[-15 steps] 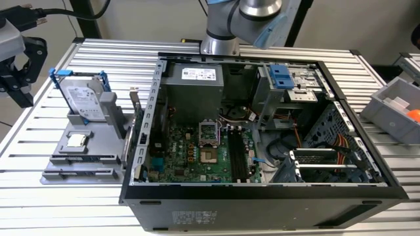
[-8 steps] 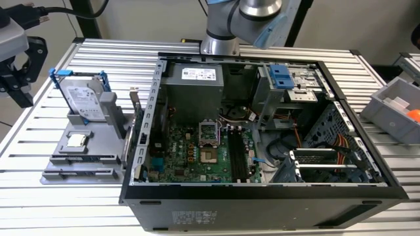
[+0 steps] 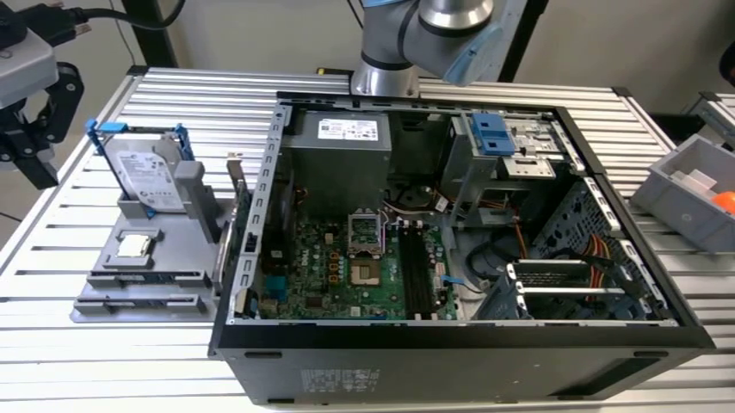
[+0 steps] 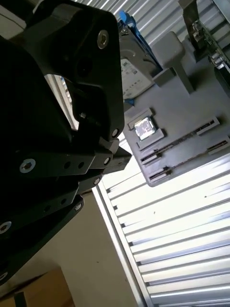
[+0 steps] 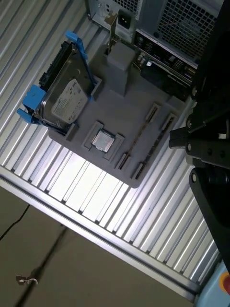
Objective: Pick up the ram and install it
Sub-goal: 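Pick up the ram and move it above insertion slot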
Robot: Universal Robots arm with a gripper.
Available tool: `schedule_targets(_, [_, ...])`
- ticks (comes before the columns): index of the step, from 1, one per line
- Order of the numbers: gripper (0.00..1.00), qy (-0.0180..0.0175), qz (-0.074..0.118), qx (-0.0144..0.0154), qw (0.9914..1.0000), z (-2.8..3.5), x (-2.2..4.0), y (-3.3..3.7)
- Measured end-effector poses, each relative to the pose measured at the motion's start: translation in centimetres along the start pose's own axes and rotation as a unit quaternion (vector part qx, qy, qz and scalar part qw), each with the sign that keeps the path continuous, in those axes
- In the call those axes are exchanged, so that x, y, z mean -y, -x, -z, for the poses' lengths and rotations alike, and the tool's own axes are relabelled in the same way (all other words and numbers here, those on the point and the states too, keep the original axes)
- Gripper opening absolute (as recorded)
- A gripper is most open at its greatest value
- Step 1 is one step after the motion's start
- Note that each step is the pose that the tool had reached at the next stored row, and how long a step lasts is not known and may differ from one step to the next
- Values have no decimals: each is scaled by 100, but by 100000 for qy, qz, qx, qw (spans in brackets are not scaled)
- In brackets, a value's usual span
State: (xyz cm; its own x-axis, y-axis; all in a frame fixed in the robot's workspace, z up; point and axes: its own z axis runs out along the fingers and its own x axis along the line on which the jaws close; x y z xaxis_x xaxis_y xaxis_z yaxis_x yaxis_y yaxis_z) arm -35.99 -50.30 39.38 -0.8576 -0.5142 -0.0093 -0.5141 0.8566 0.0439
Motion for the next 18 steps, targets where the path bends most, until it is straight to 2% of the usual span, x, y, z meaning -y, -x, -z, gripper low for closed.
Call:
schedule_targets(11, [0, 33, 2230, -117, 99975, -1, -1, 0])
schedule_targets(18, [0, 47, 3912, -189, 99923, -2, -1, 0])
